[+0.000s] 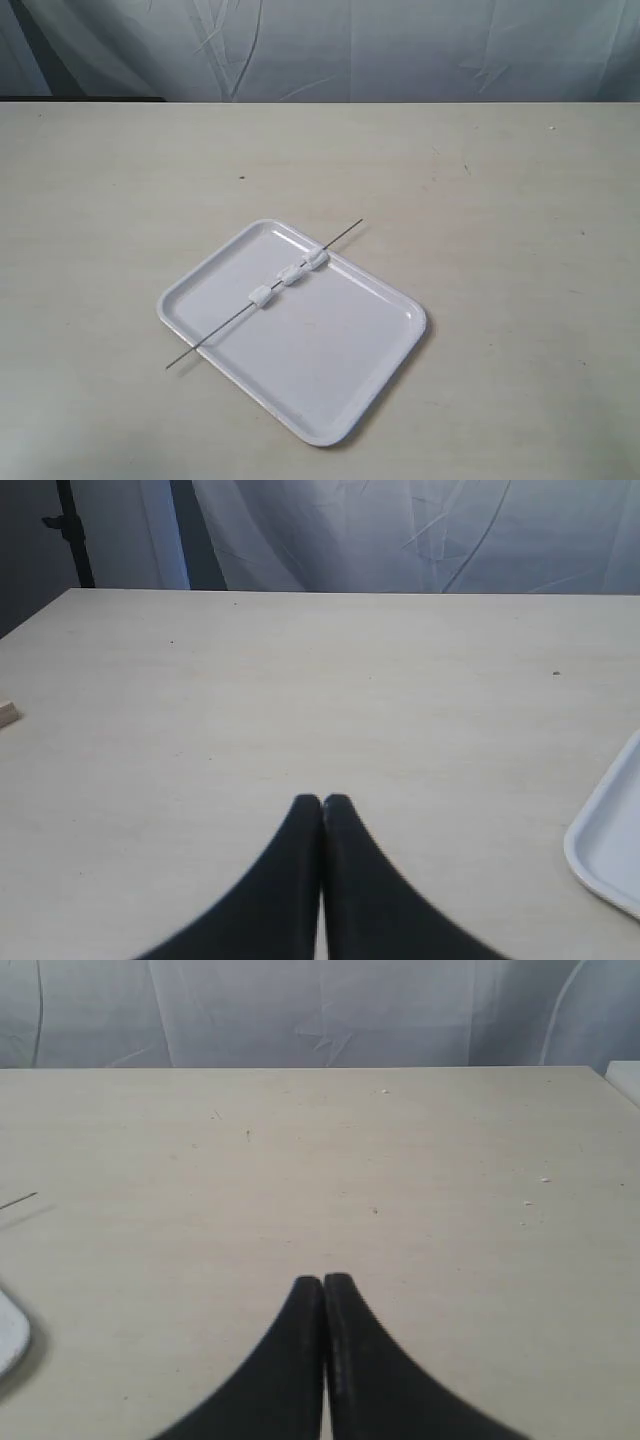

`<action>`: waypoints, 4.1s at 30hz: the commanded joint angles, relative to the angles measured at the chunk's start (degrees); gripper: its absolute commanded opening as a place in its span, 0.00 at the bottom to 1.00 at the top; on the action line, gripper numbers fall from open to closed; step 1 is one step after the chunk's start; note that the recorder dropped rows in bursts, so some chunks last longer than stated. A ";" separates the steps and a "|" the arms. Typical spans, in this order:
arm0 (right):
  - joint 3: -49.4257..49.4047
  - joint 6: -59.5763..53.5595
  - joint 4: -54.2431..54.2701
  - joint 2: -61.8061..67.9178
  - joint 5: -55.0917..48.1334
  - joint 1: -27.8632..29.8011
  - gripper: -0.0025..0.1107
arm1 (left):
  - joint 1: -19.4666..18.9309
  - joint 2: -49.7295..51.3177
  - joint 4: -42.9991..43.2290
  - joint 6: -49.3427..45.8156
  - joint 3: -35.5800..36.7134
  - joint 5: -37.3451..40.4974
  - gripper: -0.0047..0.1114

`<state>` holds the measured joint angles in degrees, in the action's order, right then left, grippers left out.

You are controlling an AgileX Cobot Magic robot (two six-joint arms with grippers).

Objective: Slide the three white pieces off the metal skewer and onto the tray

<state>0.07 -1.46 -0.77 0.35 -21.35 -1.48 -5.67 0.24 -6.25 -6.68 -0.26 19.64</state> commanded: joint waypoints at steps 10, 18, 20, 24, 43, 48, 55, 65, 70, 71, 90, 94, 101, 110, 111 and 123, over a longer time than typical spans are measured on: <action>-0.07 -0.03 -0.02 -0.35 0.77 0.27 0.02 | 0.04 -0.24 -0.06 0.24 0.26 -0.45 0.04; -0.07 -0.03 -0.02 -0.35 0.77 0.27 0.02 | 0.04 -0.24 -0.06 0.24 0.26 -0.45 0.04; -0.07 -0.03 -0.02 -0.35 0.77 0.27 0.02 | 0.04 -0.24 -0.06 0.24 0.26 -0.45 0.04; -0.07 -0.03 -0.02 -0.35 0.77 0.27 0.02 | 0.04 -0.24 -0.06 0.24 0.26 -0.45 0.04; -0.07 -0.03 2.78 -0.35 20.54 0.27 0.02 | 0.04 -0.24 15.88 0.20 0.26 -18.59 0.04; -0.07 -0.03 2.78 -0.35 20.68 0.27 0.02 | 0.04 -0.24 15.26 0.30 0.26 -18.79 0.04; -0.07 0.09 11.28 -0.35 27.62 0.27 0.02 | 0.04 -0.24 -10.27 17.46 0.26 -28.70 0.04; -0.07 2.66 26.79 -0.35 37.15 0.27 0.02 | 0.04 -0.24 -11.69 18.25 0.26 -28.92 0.04; -0.07 2.66 26.79 -0.35 40.75 0.27 0.02 | 0.04 -0.24 -11.79 18.25 0.26 -33.54 0.04; -0.07 2.66 26.79 -0.35 41.23 0.27 0.02 | 0.04 -0.24 -12.51 18.45 0.26 -35.09 0.04; 52.46 21.04 14.52 43.59 -4.10 -10.50 0.02 | 5.86 38.46 101.87 105.52 -30.39 -49.63 0.04; 55.17 6.62 29.87 56.05 -11.62 -12.28 0.02 | 6.40 54.42 106.20 112.59 -30.54 -63.46 0.04; 55.17 -3.51 39.64 70.31 -17.54 -12.28 0.02 | 6.40 73.07 106.20 108.31 -30.54 -66.09 0.04; 55.17 -8.45 41.64 83.68 -15.60 -12.28 0.02 | 10.87 92.36 106.20 95.43 -31.54 -61.94 0.10; 55.17 -9.94 42.65 85.10 -15.60 -12.28 0.02 | 12.25 93.53 106.20 94.67 -31.83 -61.84 0.13; 55.17 -18.48 47.70 90.25 -17.48 -12.28 0.02 | 21.19 95.75 106.20 93.38 -32.97 -46.45 0.32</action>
<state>54.85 -18.39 46.42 90.63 -38.87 -13.83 14.86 95.86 100.21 86.69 -32.75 -29.72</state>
